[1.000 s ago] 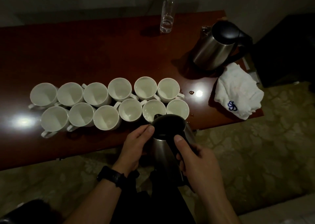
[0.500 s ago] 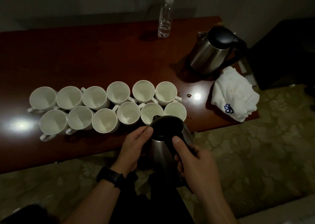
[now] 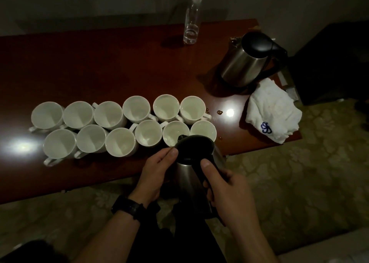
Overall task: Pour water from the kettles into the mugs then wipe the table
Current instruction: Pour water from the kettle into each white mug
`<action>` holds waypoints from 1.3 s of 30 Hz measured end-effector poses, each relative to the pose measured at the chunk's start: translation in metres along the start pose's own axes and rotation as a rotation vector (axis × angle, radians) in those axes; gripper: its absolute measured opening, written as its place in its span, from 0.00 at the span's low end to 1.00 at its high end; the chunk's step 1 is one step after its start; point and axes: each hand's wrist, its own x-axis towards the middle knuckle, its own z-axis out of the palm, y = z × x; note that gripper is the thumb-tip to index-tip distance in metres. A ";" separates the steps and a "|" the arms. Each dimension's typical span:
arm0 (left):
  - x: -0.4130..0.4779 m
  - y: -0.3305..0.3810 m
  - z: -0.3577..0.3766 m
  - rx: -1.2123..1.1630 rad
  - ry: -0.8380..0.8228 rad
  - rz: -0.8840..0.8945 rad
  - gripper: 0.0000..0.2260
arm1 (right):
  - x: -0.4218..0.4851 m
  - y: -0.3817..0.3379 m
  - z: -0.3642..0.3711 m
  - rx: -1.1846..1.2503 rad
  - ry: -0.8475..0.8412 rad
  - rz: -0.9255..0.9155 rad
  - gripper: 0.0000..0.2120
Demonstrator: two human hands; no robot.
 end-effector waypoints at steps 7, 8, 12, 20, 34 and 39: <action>0.000 0.001 -0.003 0.047 -0.006 0.025 0.32 | 0.002 0.005 0.000 0.034 -0.002 0.000 0.22; 0.000 0.002 -0.003 0.064 -0.003 0.032 0.30 | 0.002 0.007 0.000 0.048 0.005 -0.001 0.23; -0.004 0.010 -0.002 0.187 -0.012 0.109 0.18 | -0.001 0.015 -0.003 0.079 0.091 -0.065 0.28; -0.013 0.028 -0.007 0.232 -0.001 0.275 0.19 | -0.012 0.018 0.001 0.259 0.173 -0.158 0.29; -0.034 0.089 -0.055 0.195 0.013 0.373 0.18 | -0.039 -0.014 0.066 0.278 0.118 -0.323 0.28; -0.037 0.107 -0.070 0.199 -0.043 0.332 0.13 | -0.045 -0.021 0.081 0.258 0.177 -0.298 0.29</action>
